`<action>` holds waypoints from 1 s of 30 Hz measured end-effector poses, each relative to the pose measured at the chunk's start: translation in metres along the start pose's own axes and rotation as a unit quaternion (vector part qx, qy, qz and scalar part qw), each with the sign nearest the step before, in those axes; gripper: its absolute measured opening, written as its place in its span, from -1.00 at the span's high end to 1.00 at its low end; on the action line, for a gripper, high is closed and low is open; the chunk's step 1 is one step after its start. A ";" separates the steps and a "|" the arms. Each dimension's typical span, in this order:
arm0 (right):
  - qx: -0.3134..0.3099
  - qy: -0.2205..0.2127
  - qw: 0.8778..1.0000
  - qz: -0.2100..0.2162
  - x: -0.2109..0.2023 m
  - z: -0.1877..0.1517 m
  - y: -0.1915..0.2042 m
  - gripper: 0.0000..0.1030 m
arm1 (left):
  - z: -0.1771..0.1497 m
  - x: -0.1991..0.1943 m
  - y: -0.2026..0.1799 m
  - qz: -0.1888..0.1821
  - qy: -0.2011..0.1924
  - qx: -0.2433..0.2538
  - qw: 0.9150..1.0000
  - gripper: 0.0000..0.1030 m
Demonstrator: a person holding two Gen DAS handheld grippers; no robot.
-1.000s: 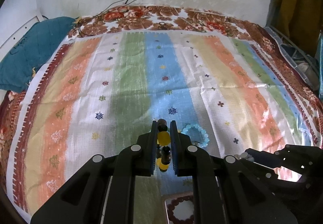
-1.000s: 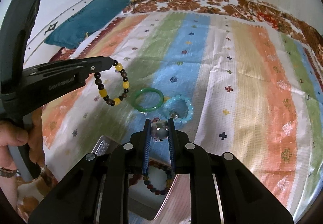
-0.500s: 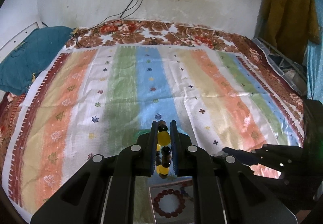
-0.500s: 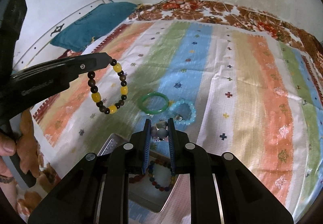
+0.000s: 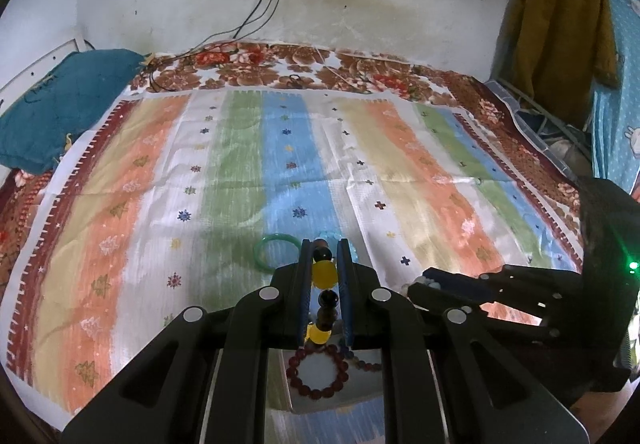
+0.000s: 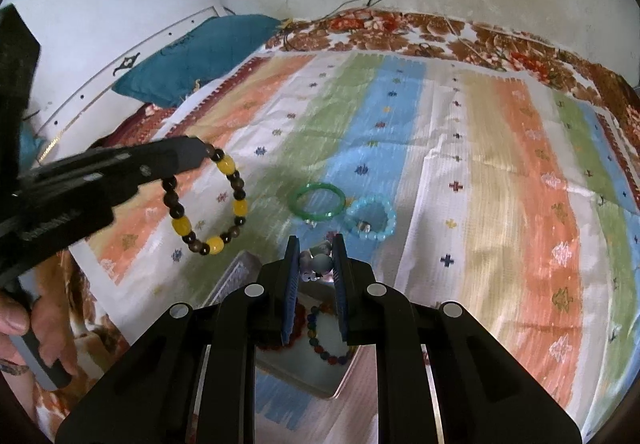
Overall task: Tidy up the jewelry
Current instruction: 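Lift yellow-black bracelet with left gripper while right gripper carries white stones toward tin, then open left gripper over tin while right gripper drops white stones into tin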
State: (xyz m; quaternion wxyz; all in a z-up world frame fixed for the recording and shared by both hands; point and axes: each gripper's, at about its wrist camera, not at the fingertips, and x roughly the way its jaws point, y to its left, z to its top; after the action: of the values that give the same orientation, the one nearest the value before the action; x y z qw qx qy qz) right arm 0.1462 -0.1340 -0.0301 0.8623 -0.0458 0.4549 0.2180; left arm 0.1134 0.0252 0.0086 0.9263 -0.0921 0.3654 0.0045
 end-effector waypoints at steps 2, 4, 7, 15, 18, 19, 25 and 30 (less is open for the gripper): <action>0.002 -0.001 1.000 0.002 -0.002 -0.002 0.000 0.67 | -0.003 -0.003 -0.003 0.001 -0.002 0.005 1.000 0.77; 0.005 -0.002 1.000 0.005 -0.005 -0.004 -0.001 0.67 | -0.007 -0.005 -0.006 -0.002 -0.001 0.008 1.000 0.77; 0.008 -0.002 1.000 0.008 -0.008 -0.008 -0.002 0.67 | -0.014 -0.008 -0.013 -0.003 0.001 0.017 1.000 0.77; 0.011 0.007 1.000 0.014 -0.009 -0.018 -0.001 0.67 | -0.026 -0.010 -0.017 0.000 0.014 0.017 1.000 0.77; 0.013 0.008 1.000 0.019 -0.009 -0.018 -0.001 0.67 | -0.028 -0.007 -0.016 -0.003 0.025 0.012 1.000 0.77; 0.014 0.012 1.000 0.024 -0.008 -0.018 -0.001 0.67 | -0.028 -0.005 -0.016 -0.004 0.030 0.009 0.999 0.77; 0.021 0.027 0.999 0.018 -0.001 -0.018 -0.005 0.19 | -0.029 0.002 -0.004 0.014 0.042 -0.015 0.999 0.39; 0.025 0.036 0.999 0.002 0.007 -0.016 -0.012 0.04 | -0.023 0.011 0.006 0.038 0.045 -0.019 0.998 0.13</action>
State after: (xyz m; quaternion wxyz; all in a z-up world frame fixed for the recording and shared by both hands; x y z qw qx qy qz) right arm 0.1423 -0.1468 -0.0463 0.8458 -0.0311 0.4909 0.2064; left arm 0.1059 0.0268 -0.0164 0.9062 -0.0957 0.4097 0.0424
